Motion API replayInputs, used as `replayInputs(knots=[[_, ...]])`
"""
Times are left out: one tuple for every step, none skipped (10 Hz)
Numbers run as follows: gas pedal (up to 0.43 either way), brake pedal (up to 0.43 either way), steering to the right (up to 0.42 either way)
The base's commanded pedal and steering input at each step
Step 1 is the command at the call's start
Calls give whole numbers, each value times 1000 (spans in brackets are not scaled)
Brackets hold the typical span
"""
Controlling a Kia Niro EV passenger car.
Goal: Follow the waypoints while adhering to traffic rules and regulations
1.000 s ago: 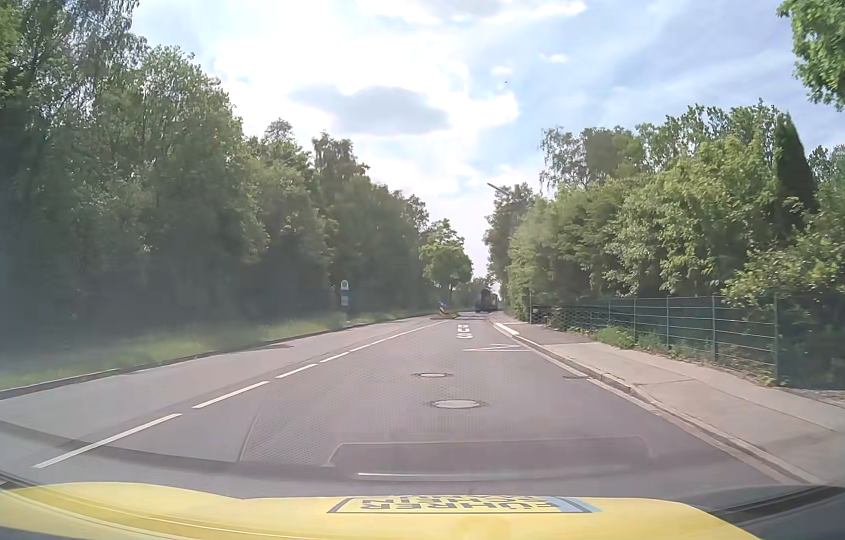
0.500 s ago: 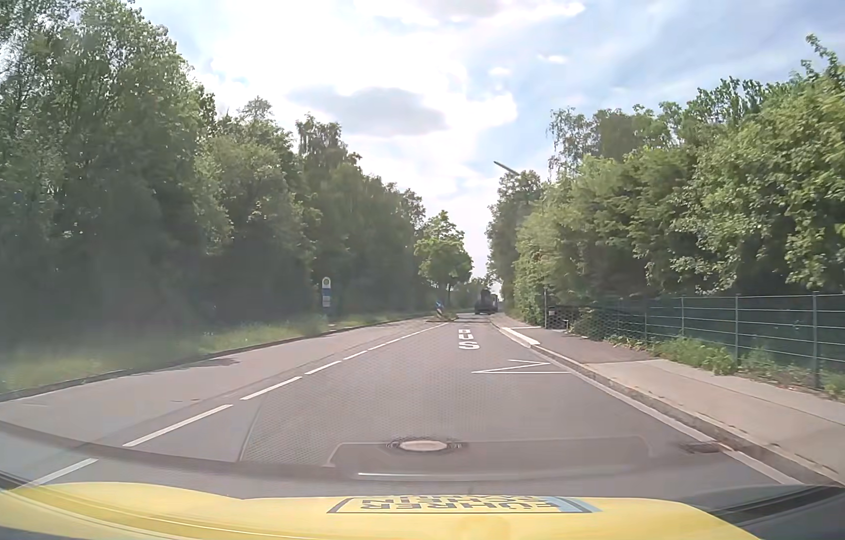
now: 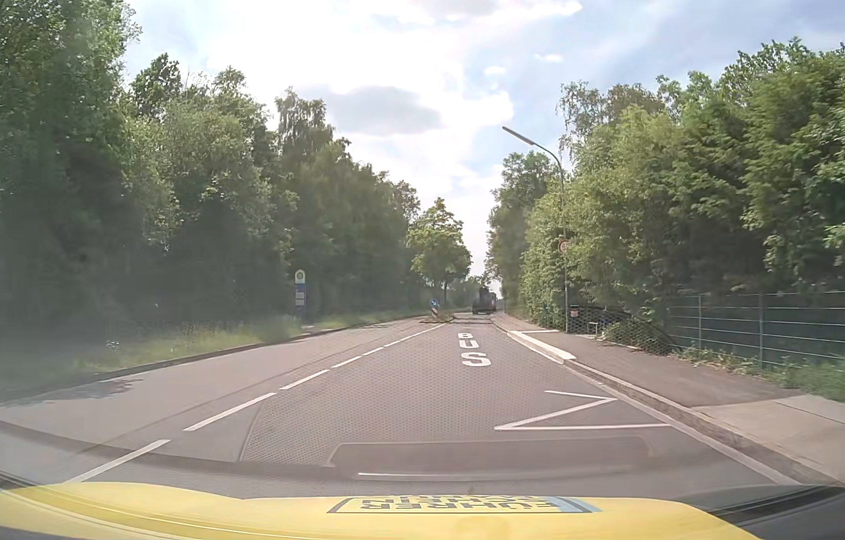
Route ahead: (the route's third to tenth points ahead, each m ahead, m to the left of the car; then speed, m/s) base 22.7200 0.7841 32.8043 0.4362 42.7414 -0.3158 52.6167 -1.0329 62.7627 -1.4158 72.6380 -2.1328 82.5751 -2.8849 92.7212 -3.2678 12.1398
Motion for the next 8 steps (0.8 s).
replayInputs(knots=[[79, 0, 10], [79, 0, 15], [79, 0, 16], [79, 0, 13], [79, 0, 11], [79, 0, 10], [59, 0, 10], [59, 0, 10]])
